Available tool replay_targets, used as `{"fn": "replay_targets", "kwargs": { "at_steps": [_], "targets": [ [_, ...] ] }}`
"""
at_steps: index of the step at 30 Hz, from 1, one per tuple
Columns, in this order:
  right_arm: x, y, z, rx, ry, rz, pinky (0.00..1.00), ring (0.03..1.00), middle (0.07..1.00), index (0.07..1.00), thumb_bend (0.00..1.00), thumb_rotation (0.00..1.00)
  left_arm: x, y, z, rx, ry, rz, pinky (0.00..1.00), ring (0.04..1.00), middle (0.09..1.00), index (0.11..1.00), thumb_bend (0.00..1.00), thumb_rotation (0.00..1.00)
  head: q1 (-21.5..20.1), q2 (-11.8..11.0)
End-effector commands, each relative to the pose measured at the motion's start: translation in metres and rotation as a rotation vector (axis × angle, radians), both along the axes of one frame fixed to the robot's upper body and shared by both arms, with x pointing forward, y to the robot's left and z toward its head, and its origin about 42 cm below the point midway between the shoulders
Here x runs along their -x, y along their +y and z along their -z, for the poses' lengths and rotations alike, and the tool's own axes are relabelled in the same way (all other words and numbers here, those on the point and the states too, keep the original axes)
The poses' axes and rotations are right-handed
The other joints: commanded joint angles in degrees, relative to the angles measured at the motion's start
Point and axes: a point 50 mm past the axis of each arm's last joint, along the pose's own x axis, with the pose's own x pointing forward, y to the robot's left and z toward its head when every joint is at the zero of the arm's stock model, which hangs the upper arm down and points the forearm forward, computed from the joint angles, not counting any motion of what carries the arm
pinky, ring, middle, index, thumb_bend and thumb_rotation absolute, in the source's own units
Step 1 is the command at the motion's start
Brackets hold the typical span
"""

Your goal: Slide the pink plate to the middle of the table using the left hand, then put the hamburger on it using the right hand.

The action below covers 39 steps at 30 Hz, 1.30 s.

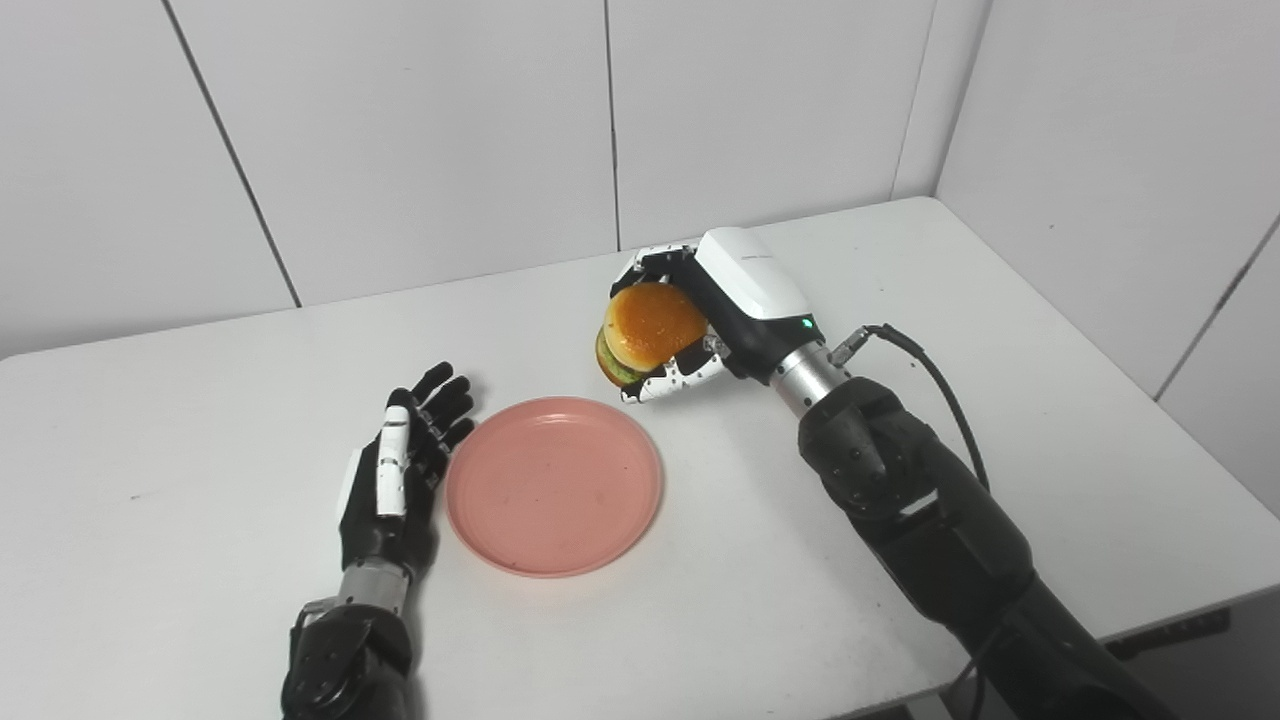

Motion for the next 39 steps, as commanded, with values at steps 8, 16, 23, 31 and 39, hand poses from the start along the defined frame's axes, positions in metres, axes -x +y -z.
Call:
{"fn": "replay_targets", "kwargs": {
  "at_steps": [8, 16, 23, 31, 39],
  "targets": [
    [-0.007, 0.021, -0.017, 0.017, -0.09, -0.147, 0.22, 0.284, 0.473, 0.486, 0.53, 0.0, 0.007, -0.025, 0.01, 0.015, 0.019, -0.007, 0.88, 0.871, 0.852, 0.825, 0.4, 1.0, 5.41, 0.52],
    [-0.008, 0.032, -0.001, 0.04, -0.054, -0.214, 0.23, 0.297, 0.47, 0.489, 0.53, 0.0, 0.009, -0.037, 0.011, 0.005, -0.007, -0.001, 0.88, 0.873, 0.853, 0.828, 0.41, 1.0, 9.19, 1.25],
    [-0.012, 0.032, 0.014, 0.041, 0.011, -0.24, 0.24, 0.31, 0.474, 0.486, 0.53, 0.0, 0.011, -0.045, 0.011, 0.012, -0.012, -0.009, 0.89, 0.869, 0.849, 0.825, 0.41, 1.0, 11.39, 1.6],
    [-0.014, 0.037, 0.033, 0.093, 0.08, -0.249, 0.27, 0.344, 0.411, 0.521, 0.52, 0.0, 0.013, -0.05, 0.009, 0.017, -0.009, -0.019, 0.88, 0.864, 0.844, 0.815, 0.39, 1.0, 11.43, 1.77],
    [-0.016, 0.039, 0.043, 0.151, 0.134, -0.241, 0.25, 0.31, 0.474, 0.488, 0.53, 0.0, 0.013, -0.048, 0.007, 0.002, -0.007, -0.011, 0.9, 0.88, 0.854, 0.829, 0.41, 1.0, 10.8, 2.01]
  ]
}}
